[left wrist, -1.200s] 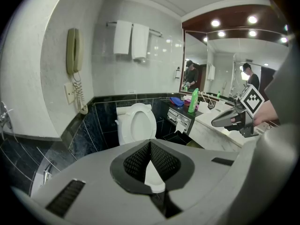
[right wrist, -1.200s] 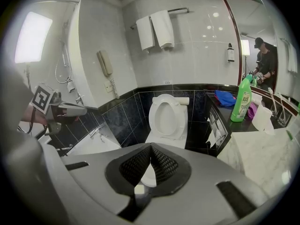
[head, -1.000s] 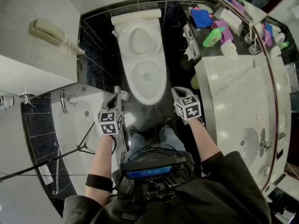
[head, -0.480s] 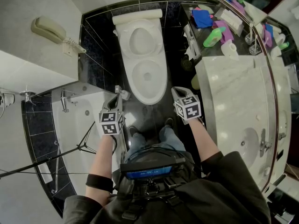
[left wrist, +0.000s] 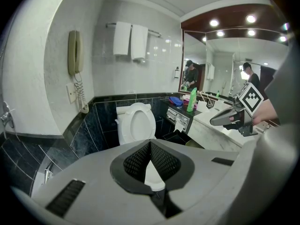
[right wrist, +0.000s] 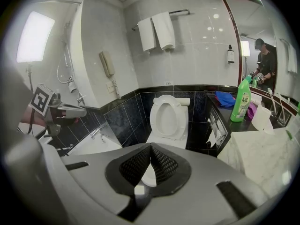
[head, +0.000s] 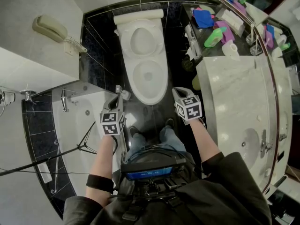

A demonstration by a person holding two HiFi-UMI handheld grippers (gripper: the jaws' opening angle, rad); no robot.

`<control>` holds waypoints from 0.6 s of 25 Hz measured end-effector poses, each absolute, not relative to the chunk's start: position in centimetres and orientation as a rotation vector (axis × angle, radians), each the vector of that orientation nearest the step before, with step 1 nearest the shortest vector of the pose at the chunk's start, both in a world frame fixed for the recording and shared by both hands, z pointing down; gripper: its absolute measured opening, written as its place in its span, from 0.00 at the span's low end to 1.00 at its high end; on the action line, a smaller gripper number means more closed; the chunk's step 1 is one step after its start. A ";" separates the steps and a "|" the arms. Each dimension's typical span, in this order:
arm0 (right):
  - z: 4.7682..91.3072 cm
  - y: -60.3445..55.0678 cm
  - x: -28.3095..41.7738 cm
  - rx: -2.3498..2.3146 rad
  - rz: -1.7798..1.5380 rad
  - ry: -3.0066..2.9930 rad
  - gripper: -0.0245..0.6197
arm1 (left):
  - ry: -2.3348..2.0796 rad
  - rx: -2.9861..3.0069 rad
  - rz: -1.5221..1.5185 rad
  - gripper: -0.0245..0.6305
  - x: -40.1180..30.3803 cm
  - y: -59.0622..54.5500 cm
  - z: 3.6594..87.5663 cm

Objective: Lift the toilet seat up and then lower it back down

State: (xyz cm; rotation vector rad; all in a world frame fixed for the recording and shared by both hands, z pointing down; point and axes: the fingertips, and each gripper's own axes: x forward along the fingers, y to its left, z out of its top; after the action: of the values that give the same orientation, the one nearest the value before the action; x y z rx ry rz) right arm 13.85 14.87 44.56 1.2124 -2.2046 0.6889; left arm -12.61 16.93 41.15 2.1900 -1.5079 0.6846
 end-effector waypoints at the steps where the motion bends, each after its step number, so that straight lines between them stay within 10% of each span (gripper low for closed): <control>1: 44.4 14.9 13.7 1.210 0.693 -2.207 0.04 | -1.508 2.191 0.684 0.05 -12.6 17.0 41.1; 15: 43.8 15.1 13.4 1.206 0.678 -2.219 0.04 | -1.520 2.201 0.680 0.05 -12.6 17.3 40.6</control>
State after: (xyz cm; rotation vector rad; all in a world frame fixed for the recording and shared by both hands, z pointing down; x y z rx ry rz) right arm 13.43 15.13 43.78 1.2058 -2.2193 0.6775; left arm -12.62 17.31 40.59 2.2012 -1.5197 0.6803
